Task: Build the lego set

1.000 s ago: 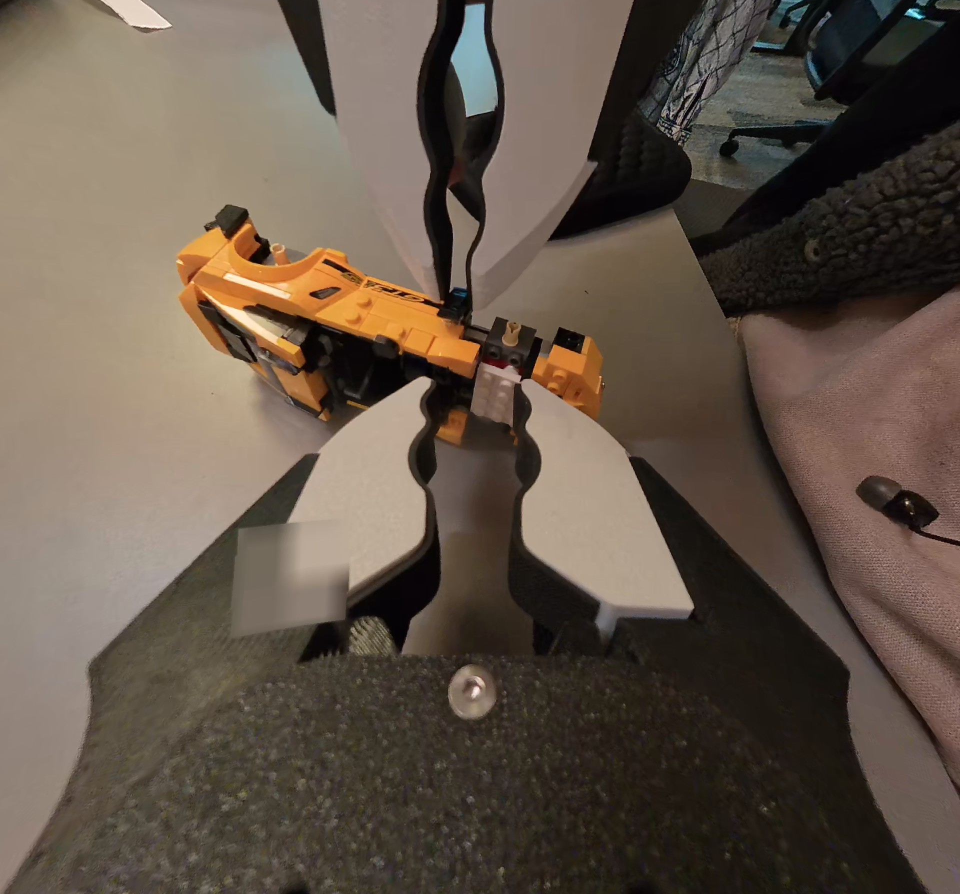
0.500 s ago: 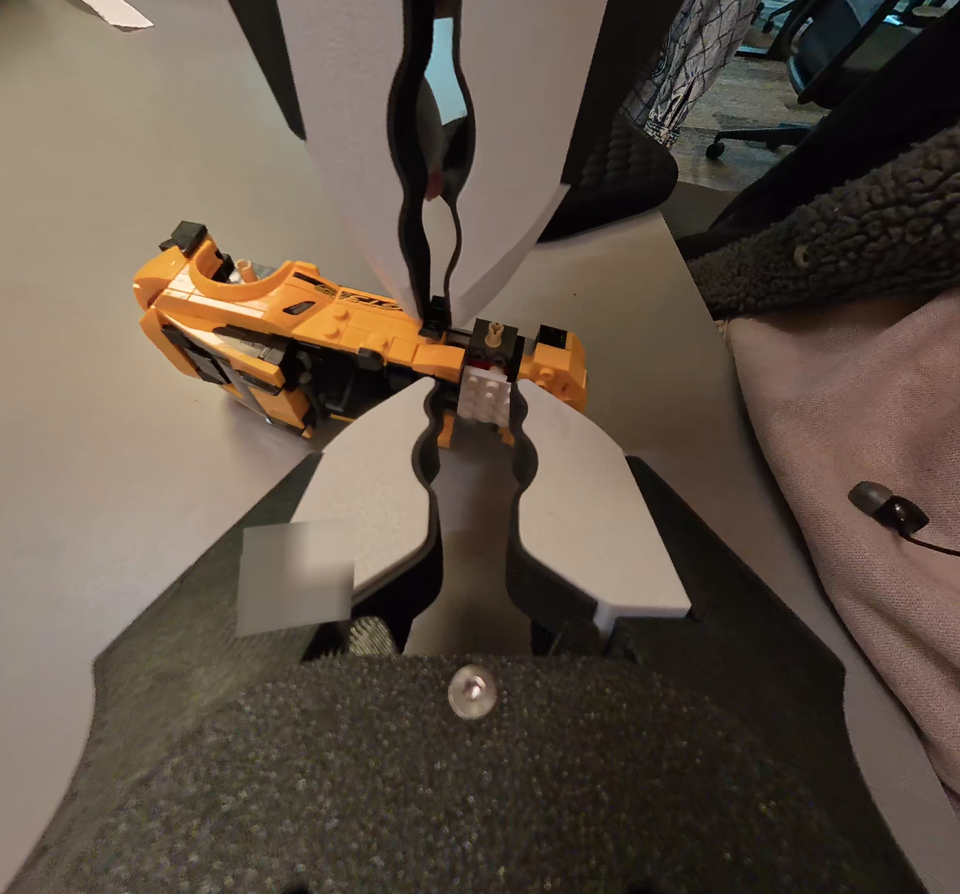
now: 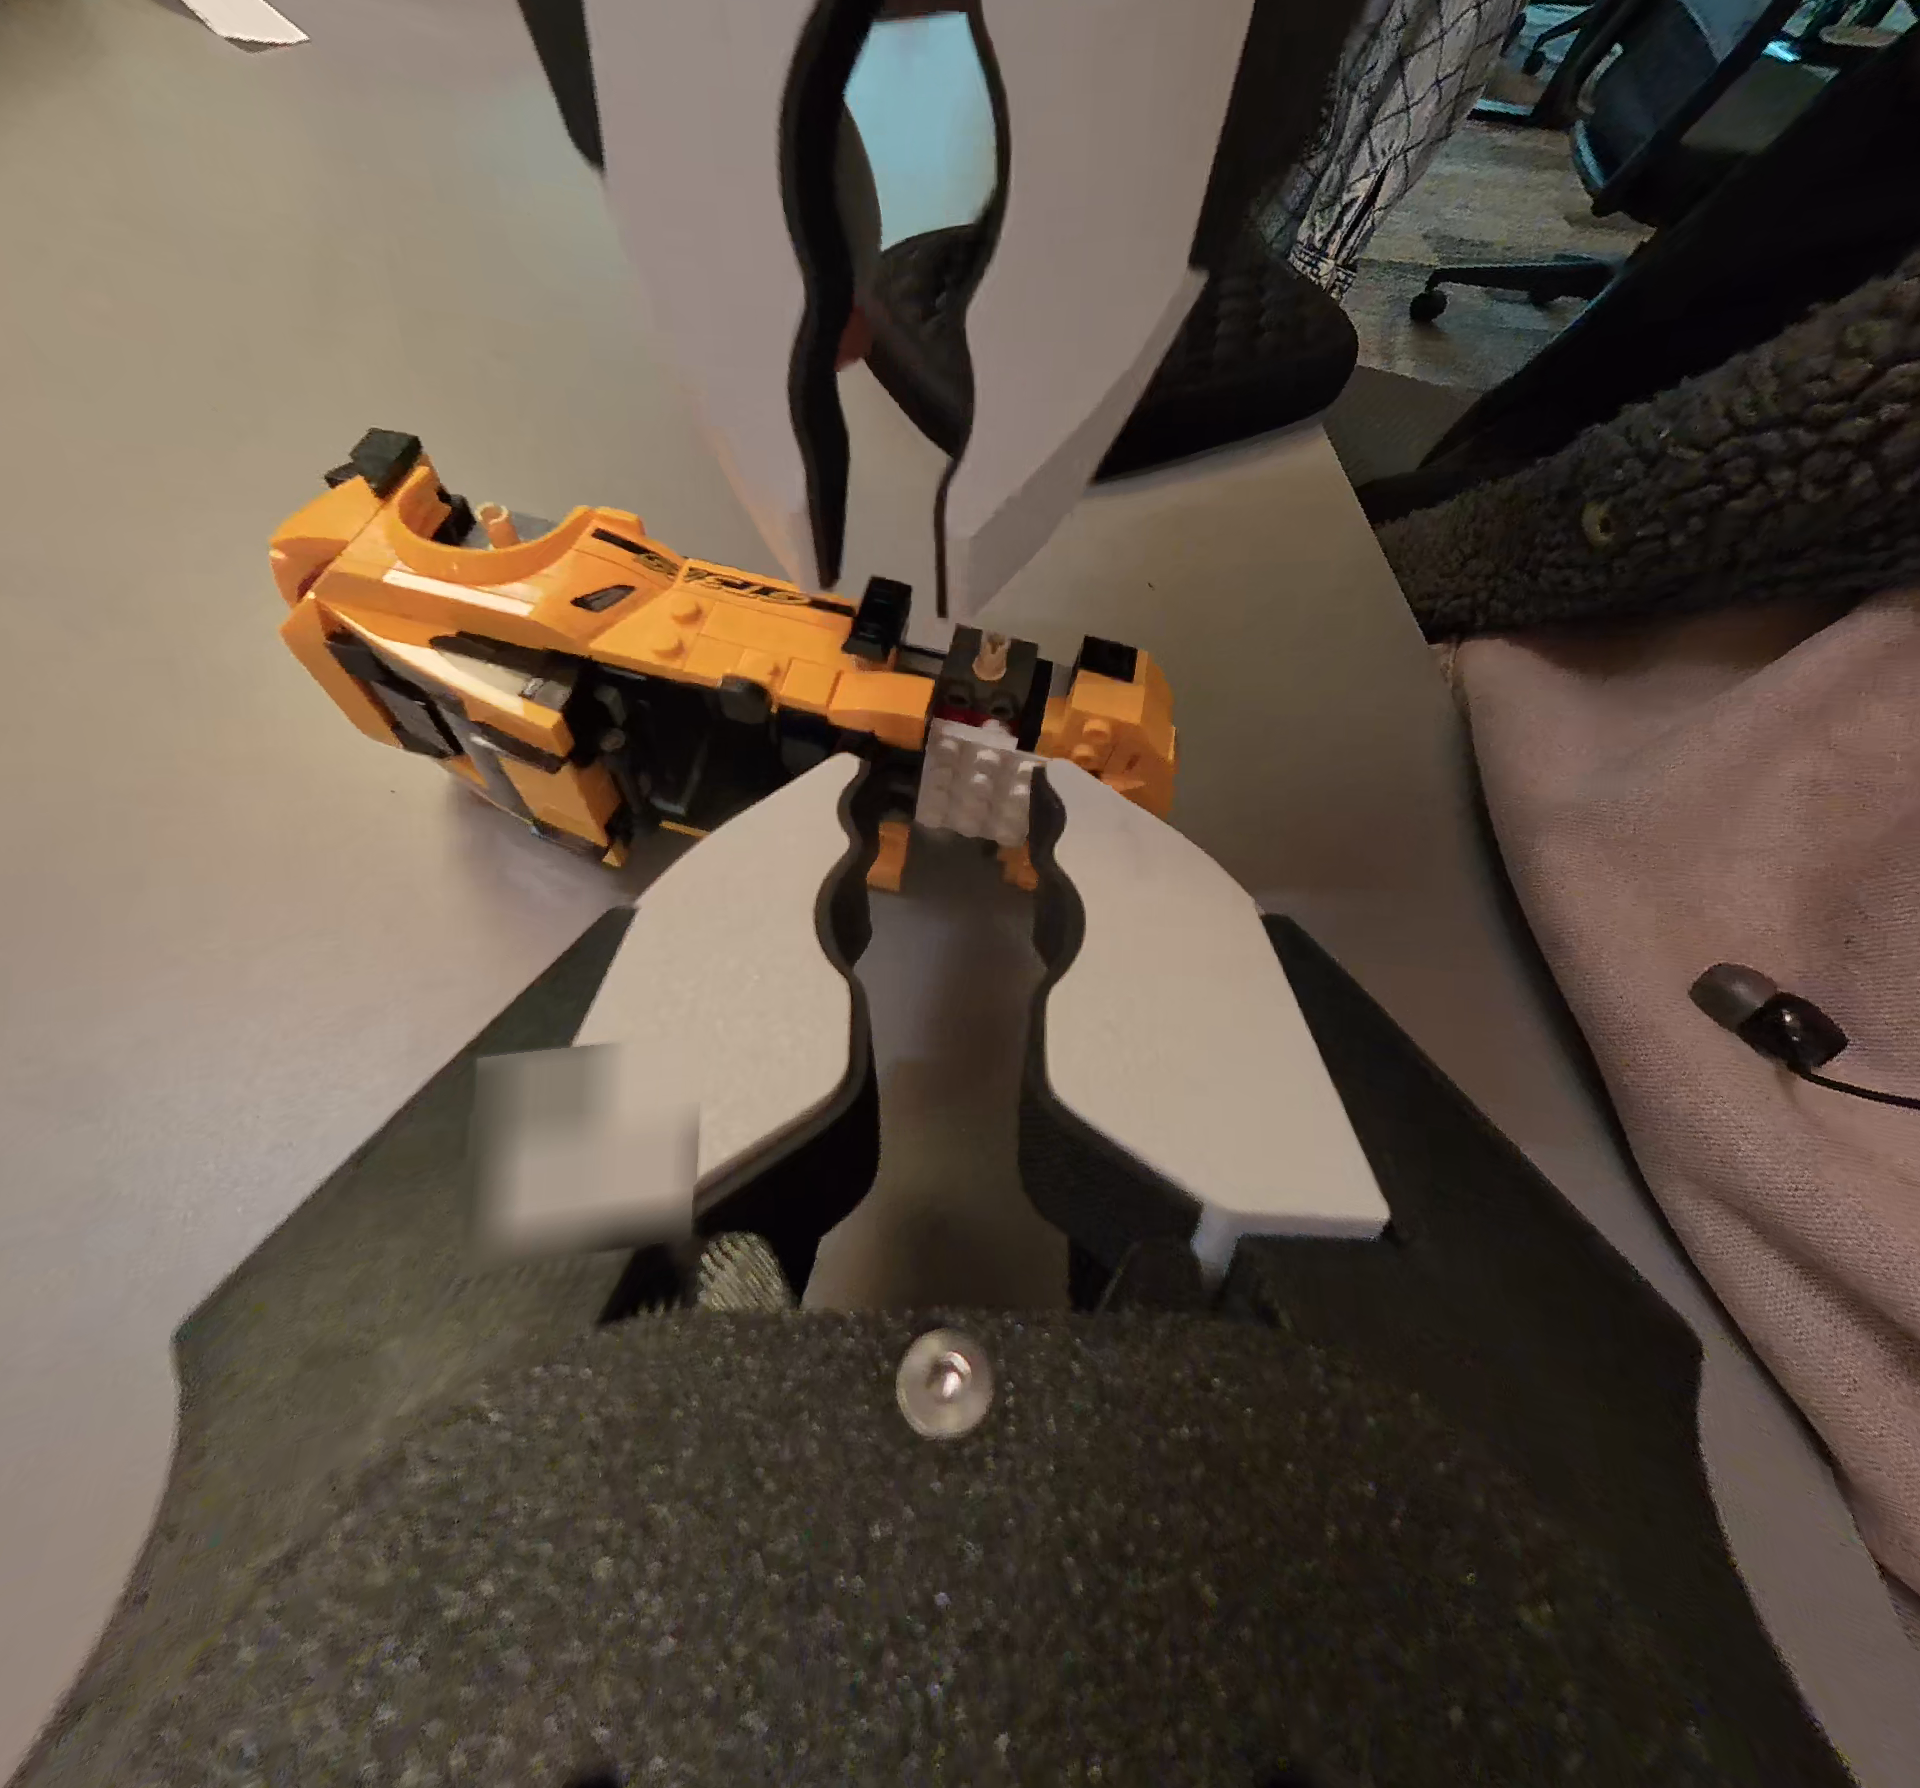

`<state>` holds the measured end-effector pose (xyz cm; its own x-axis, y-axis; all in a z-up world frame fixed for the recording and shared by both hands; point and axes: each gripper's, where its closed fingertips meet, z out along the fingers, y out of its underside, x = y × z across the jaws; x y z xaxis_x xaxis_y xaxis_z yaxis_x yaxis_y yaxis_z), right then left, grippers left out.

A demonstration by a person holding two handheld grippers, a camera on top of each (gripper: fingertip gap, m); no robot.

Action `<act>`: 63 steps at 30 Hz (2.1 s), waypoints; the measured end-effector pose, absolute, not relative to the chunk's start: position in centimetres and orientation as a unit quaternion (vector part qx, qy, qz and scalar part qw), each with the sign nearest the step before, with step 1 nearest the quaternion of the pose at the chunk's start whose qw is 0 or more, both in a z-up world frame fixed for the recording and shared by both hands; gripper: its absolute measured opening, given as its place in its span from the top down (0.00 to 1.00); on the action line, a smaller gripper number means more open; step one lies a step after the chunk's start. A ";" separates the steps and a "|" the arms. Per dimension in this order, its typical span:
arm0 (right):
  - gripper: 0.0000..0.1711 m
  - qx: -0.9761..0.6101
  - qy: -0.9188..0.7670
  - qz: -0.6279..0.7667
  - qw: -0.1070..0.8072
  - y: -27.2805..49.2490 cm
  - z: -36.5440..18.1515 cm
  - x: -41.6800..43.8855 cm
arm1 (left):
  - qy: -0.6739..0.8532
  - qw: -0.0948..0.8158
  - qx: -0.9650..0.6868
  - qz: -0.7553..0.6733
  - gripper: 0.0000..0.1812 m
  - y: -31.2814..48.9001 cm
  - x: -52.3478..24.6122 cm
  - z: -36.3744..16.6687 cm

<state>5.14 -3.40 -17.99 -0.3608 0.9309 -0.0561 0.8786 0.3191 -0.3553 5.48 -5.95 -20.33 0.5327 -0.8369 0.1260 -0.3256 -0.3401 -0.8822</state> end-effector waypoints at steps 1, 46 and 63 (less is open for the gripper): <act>0.90 -0.559 -0.808 0.163 0.090 -3.0 -17.7 5.1 | 0.380 0.430 -0.763 -0.297 0.85 -5.9 5.4 -20.4; 0.78 -0.433 -0.875 0.139 0.166 0.6 -16.2 5.3 | 0.371 0.433 -0.765 -0.301 0.82 -5.8 4.9 -20.4; 0.56 -0.133 -0.984 0.007 0.119 2.8 -20.5 2.4 | 0.313 0.455 -0.787 -0.274 0.82 -4.5 2.0 -19.9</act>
<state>2.36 2.77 -20.54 -0.9363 0.2636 0.2320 0.2602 0.9645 -0.0456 2.04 -4.47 -19.94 0.6536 -0.7424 0.1469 -0.2440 -0.3904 -0.8877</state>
